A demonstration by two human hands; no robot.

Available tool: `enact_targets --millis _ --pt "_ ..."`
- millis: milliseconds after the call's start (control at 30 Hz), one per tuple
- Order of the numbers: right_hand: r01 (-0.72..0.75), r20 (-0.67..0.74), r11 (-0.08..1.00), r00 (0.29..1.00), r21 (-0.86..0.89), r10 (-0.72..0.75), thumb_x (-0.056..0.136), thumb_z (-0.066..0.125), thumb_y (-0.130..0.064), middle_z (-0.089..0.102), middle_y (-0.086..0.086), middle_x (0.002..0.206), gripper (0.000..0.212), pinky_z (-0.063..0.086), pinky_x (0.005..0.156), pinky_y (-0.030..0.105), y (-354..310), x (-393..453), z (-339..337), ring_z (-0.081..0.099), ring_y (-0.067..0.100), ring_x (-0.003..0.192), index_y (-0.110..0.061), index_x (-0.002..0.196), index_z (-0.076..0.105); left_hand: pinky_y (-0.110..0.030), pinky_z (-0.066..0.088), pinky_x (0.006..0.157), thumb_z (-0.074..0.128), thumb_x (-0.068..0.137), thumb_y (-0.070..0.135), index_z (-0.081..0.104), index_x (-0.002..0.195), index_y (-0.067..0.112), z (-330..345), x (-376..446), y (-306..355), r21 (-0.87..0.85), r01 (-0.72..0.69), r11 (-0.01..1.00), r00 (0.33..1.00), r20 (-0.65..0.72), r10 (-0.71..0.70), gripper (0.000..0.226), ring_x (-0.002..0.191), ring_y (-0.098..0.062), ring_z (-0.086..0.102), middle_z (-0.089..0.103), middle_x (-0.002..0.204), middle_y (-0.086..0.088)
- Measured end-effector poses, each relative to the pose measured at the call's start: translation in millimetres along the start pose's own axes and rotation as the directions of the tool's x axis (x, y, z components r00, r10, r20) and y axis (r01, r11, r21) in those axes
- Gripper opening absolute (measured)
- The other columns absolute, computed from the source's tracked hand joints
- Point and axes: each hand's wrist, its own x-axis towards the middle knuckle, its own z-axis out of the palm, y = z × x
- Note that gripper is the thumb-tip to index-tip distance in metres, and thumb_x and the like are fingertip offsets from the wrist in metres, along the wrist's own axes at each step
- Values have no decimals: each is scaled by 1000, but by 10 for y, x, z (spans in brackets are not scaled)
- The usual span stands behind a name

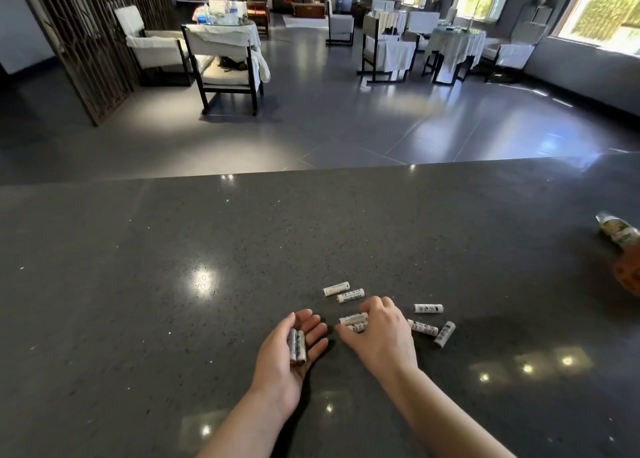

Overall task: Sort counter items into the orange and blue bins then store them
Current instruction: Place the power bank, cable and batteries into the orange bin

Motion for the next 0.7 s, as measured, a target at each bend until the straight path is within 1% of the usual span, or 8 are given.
enact_targets --millis 167,267,333,400,467,533,633,700 --pt "65 -24 983 998 173 -62 69 74 -51 53 -13 99 46 41 80 19 -55 -100 -226 56 8 94 -25 104 59 -30 60 58 44 98 21 66 95 2 68 2 -37 -28 42 999 999 18 -42 29 74 -22 71 72 86 -14" --pt "260 -16 917 963 302 -267 61 74 -59 53 -20 93 47 41 71 12 -234 -204 -408 53 0 84 -35 98 59 -35 57 69 42 99 23 64 102 3 118 -21 -63 -17 89 996 994 73 -88 30 80 -23 70 72 91 -16" --pt "414 34 876 900 247 -434 60 69 -64 53 -22 94 47 41 73 11 -359 -257 -460 49 -3 90 -37 97 58 -33 55 71 39 100 25 63 105 4 170 -47 -79 12 130 991 984 123 -130 32 86 -23 69 71 94 -14" --pt "490 20 852 865 185 -502 64 66 -67 53 -22 97 47 40 78 12 -402 -255 -453 45 -5 95 -38 100 60 -32 56 72 40 100 22 64 104 5 206 -57 -82 -13 160 987 977 146 -157 30 89 -21 68 70 94 -11" --pt "441 -88 872 897 210 -433 71 63 -66 55 -22 98 41 41 79 13 -362 -176 -430 46 -4 98 -36 99 63 -29 57 63 44 98 21 65 97 3 199 -58 -59 -110 205 972 975 109 -194 28 76 -20 69 71 88 -13" --pt "309 -180 922 946 235 -271 77 62 -61 56 -21 99 34 42 80 15 -281 -16 -398 50 -1 100 -34 98 64 -24 55 48 48 96 21 64 89 2 155 -56 -24 -183 222 958 974 72 -212 26 60 -20 68 70 79 -15" --pt "73 -53 992 996 103 -67 82 61 -57 52 -8 117 46 43 89 26 -166 274 -269 46 13 114 -26 117 56 -26 56 47 47 96 22 65 91 2 60 -50 19 -232 215 949 977 58 -207 27 60 -22 69 69 84 -17" --pt "17 10 999 1000 28 -18 81 61 -59 50 -1 120 55 40 92 30 -137 388 -136 44 20 116 -22 120 52 -30 58 52 46 97 23 66 94 2 5 -44 39 -239 212 948 977 66 -202 29 65 -24 70 70 87 -17"
